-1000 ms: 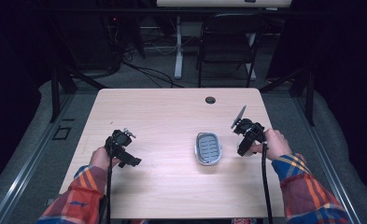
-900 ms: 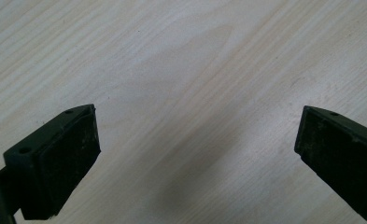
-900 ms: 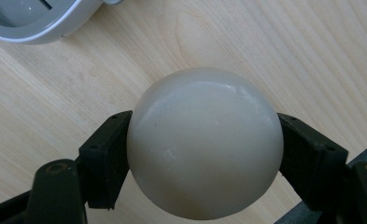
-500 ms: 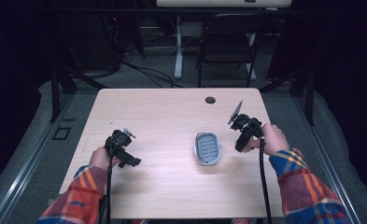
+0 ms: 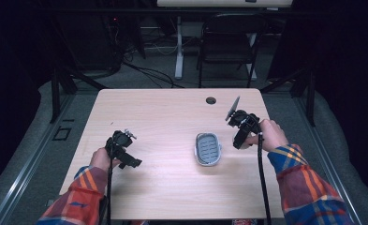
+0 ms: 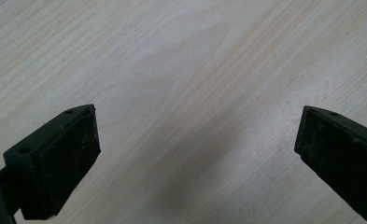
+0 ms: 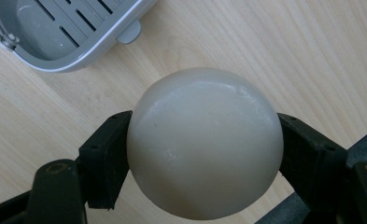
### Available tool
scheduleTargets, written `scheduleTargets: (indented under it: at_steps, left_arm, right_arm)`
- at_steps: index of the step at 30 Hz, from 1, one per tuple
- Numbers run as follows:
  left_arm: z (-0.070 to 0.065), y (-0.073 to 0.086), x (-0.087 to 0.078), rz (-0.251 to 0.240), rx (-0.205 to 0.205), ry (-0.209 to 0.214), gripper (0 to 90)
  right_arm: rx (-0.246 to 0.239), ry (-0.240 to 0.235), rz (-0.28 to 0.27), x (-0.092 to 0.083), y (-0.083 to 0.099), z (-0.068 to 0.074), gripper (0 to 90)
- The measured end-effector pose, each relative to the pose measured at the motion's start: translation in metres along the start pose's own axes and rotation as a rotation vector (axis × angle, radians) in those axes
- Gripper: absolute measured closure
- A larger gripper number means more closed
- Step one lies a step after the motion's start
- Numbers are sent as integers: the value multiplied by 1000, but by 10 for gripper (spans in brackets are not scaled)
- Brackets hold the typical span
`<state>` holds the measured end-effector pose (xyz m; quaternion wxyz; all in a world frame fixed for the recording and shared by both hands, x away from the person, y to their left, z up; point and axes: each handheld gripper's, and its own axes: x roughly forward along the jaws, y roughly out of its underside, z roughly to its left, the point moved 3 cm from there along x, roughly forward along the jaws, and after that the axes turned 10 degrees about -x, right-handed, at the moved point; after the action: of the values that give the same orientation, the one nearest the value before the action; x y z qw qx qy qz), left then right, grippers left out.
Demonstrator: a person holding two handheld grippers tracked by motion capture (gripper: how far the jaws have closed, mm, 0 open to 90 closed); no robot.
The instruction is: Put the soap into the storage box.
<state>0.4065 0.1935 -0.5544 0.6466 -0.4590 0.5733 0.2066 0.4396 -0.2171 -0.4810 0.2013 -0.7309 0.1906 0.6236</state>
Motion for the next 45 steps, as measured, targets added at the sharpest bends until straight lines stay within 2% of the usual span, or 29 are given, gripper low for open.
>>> scheduleTargets:
  at_steps: [4, 7, 9, 15, 23, 24, 25, 29, 30, 45]
  left_arm:
    - [0, 0, 0, 7, 6, -2, 0]
    - [0, 0, 1, 1, 3, -4, 0]
    - [0, 0, 0, 5, 8, -5, 0]
    - [-1, 0, 1, 4, 5, -5, 0]
    - [-1, 0, 1, 4, 8, -7, 0]
    - [-1, 0, 1, 3, 8, -6, 0]
    - [-1, 0, 1, 3, 8, -6, 0]
    - [-1, 0, 1, 5, 9, -6, 0]
    - [-1, 0, 1, 4, 9, -6, 0]
    - [-1, 0, 1, 6, 11, -3, 0]
  right_arm:
    - [-5, 7, 2, -4, -1, -1, 242]
    - [9, 5, -8, -4, -1, -1, 242]
    - [-8, 5, 4, -5, -2, -1, 242]
    - [-13, 6, -10, -8, -9, 2, 242]
    - [-52, 12, -9, -12, -23, 6, 241]
    - [-45, 6, -16, -12, -24, 7, 242]
    - [-60, 11, -6, -13, -25, 7, 242]
    - [-58, 9, -18, -14, -31, 10, 242]
    - [-70, 12, -7, -15, -33, 10, 242]
    - [-109, 10, -16, -18, -53, 22, 242]
